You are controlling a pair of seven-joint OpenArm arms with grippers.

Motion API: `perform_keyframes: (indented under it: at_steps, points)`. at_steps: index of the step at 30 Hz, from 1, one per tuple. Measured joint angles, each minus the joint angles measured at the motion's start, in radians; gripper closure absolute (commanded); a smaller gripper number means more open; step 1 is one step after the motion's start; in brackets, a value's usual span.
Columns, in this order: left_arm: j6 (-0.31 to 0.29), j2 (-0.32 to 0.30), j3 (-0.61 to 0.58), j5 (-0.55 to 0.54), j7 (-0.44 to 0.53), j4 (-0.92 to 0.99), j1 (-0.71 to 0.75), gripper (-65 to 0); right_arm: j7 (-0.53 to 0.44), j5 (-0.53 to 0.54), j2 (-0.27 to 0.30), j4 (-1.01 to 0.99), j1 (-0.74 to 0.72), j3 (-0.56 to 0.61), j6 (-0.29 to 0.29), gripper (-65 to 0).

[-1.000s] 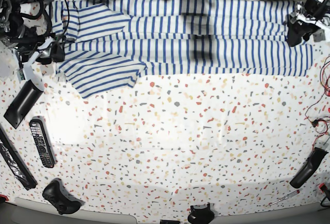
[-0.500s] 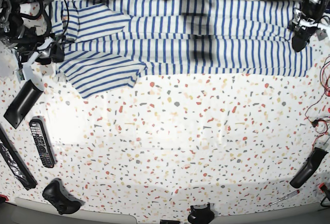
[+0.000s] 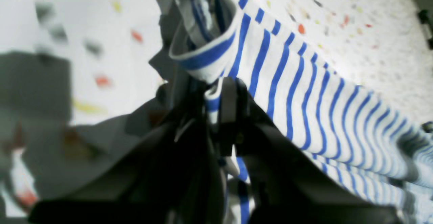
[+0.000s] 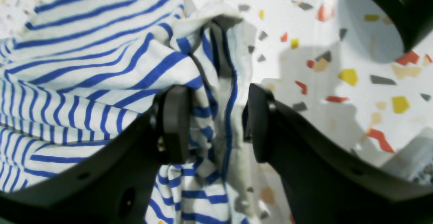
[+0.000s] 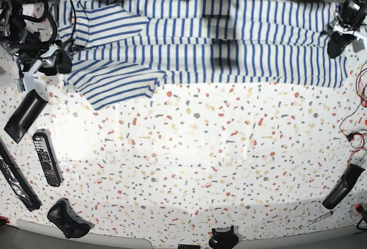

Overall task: Layout the t-shirt on the table in an organized manner, then fold the t-shirt properly
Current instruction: 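Release the folded edge and lift both grippers, then grasp the folded shirt's end with the left gripper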

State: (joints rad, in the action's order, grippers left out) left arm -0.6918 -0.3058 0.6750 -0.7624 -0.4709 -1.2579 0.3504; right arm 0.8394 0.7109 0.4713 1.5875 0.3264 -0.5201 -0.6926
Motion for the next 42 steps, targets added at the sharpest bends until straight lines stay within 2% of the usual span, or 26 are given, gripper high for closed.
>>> perform_keyframes:
  at_steps: [8,14,18,20,24,27,32,36,42]
  points:
    - [0.001,-0.046,0.008,0.012,0.000,0.001,-0.019,0.0,0.000,0.023,0.000,0.000,-0.063,0.000,0.000,-26.9]
    - [0.004,-0.047,0.122,0.019,-0.006,-0.023,-0.016,0.0,-0.001,0.023,0.000,0.000,-0.093,0.000,0.000,-26.9]
    - [0.006,-0.046,0.137,0.004,-0.071,-0.100,-0.010,0.0,0.000,0.023,0.000,0.000,-0.099,0.000,0.000,-26.9]
    - [0.005,-0.038,0.136,-0.053,-0.105,-0.160,0.005,0.0,-0.001,0.023,0.000,0.000,-0.103,0.000,0.000,-26.9]
    - [0.006,0.019,0.137,-0.104,-0.163,-0.330,0.056,0.0,-0.001,0.023,0.000,0.000,-0.105,0.000,0.000,-26.9]
    - [0.006,0.108,0.137,-0.106,-0.204,-0.462,0.095,0.0,-0.001,0.022,0.000,0.000,-0.105,0.000,0.000,-26.9]
    - [0.018,0.262,0.105,-0.182,-0.263,-0.584,0.129,0.0,-0.004,0.024,0.000,0.000,-0.105,-0.001,0.000,-26.9]
    - [0.029,0.313,-0.024,-0.182,-0.286,-0.594,0.126,0.0,-0.004,0.023,0.000,0.000,-0.105,-0.001,0.000,-26.9]
    - [0.028,0.362,-0.204,-0.096,-0.287,-0.594,0.126,0.0,-0.004,0.023,0.000,0.000,-0.105,-0.001,0.000,-26.9]
